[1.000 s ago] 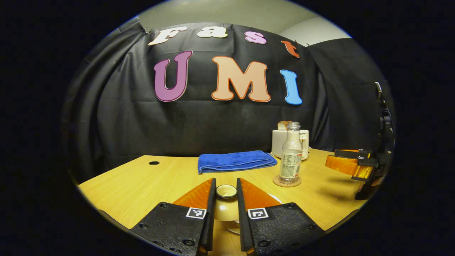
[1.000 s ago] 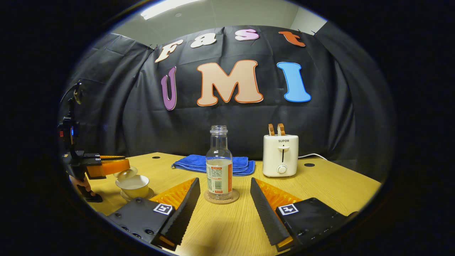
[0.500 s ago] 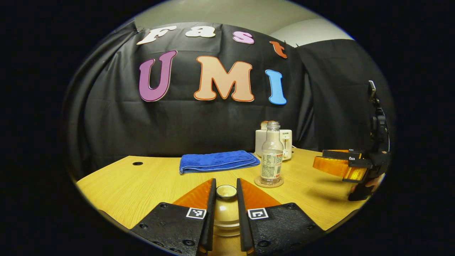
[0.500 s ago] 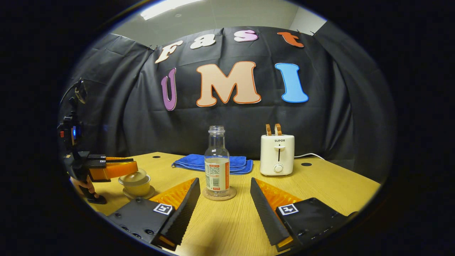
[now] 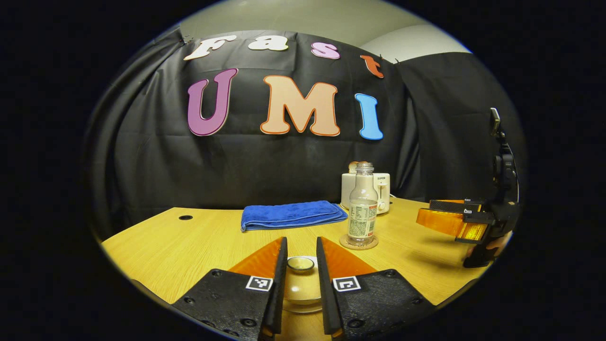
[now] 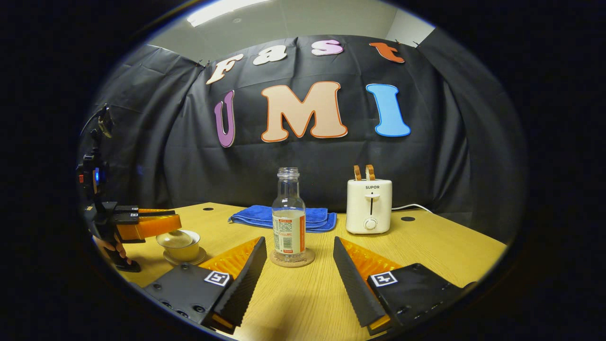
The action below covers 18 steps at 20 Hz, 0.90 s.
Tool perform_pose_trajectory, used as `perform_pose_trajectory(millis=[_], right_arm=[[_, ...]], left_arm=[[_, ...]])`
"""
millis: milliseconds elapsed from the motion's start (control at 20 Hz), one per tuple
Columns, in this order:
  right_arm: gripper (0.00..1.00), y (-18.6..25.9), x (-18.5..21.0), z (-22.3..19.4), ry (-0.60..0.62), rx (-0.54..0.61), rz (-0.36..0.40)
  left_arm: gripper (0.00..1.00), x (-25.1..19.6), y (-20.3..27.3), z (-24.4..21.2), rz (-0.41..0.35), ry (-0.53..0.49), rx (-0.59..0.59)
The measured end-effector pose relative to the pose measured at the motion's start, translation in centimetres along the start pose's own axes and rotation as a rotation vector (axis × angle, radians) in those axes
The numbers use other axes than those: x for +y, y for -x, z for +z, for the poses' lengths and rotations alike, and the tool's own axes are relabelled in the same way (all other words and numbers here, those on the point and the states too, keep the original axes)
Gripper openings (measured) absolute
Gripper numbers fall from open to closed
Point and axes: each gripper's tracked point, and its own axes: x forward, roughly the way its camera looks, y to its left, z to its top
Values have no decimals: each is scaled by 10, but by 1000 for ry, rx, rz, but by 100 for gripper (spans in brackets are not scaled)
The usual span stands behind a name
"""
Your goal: Open the teacup lid with one hand, grasp the water bottle and pour water into the teacup with the other hand; after pouring, place the water bottle on the coaster and then close the teacup lid.
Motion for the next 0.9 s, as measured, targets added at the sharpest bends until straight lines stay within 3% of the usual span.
perform_pose_trajectory(millis=[50,150,200,250,300,350,600,900], right_arm=[[87,0,0,0,0,0,-1],[87,1,-1,0,0,0,-2],[87,1,0,0,0,0,-2],[94,1,0,1,1,0,-2],[91,1,-1,0,0,0,-2],[87,1,-1,0,1,0,-2],[94,-1,0,0,1,-1,-1],[91,1,-2,1,1,-2,-5]], left_arm=[[32,1,1,0,2,0,0],[48,0,1,0,1,0,-1],[61,0,2,0,0,1,-1],[75,0,2,1,1,1,-1],[88,0,3,1,3,0,-3],[95,1,5,1,4,0,-3],[95,9,15,2,24,-3,-8],[95,36,34,2,101,-4,-5]])
